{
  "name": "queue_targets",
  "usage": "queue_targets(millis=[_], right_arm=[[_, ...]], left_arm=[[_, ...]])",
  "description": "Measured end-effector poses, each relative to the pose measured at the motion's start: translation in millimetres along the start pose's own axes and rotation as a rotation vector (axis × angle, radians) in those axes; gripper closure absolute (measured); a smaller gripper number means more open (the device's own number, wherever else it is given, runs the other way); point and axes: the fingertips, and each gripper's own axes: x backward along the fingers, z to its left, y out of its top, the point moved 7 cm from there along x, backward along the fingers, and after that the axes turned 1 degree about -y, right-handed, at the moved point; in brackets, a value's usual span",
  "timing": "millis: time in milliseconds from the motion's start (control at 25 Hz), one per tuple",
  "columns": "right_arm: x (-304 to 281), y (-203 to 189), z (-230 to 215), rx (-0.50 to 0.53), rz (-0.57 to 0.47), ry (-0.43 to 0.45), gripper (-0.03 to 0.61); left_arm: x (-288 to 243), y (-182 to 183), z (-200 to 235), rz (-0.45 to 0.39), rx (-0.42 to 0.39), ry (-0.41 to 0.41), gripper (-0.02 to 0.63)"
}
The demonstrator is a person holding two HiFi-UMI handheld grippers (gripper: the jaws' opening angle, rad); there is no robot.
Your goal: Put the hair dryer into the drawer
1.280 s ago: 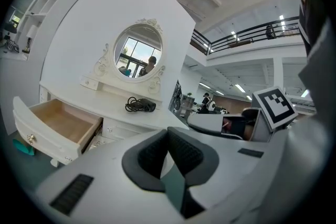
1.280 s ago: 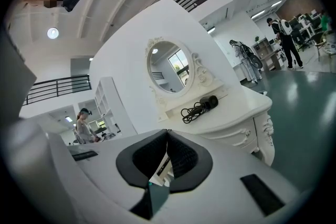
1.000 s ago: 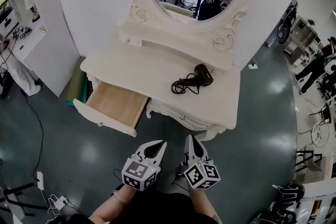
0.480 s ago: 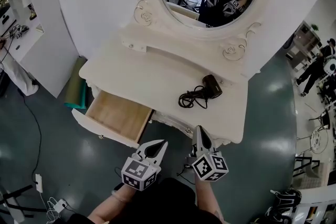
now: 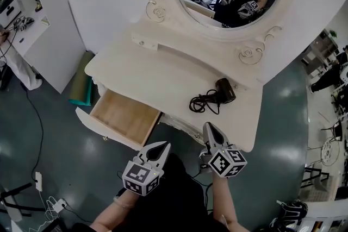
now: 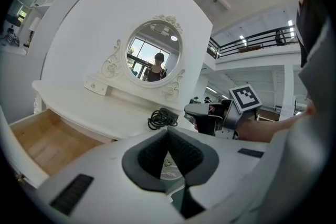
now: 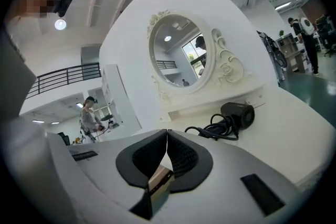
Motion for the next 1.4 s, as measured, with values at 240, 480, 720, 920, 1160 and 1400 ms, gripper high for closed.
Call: queue_targets(millis=[240, 480, 720, 920, 1160, 1400], right_arm=[[-26, 31, -15, 0.09, 0.066, 0.104, 0.534], [-55, 56, -37, 0.3, 0.203, 0.178, 0.482], [-87, 52, -55, 0.56, 0.488, 0.344, 0.191], [-114, 48, -69, 0.671, 0.626, 0.429, 0.093], [-133, 28, -83, 0.851, 0.831, 0.522, 0.092], [-149, 11, -97, 0.987, 0.979, 0.561, 0.047]], left_arm=[[-11, 9, 4, -0.01, 0.013, 0.046, 0.6], [-27, 16, 1, 0.008, 0.046, 0.067, 0.6], [-39, 23, 4, -0.002, 0.055, 0.105, 0.6], [-46, 26, 10, -0.006, 0.067, 0.141, 0.6], [-60, 28, 11, -0.005, 0.081, 0.143, 0.6], [-67, 27, 9, 0.01, 0.083, 0.156, 0.6]])
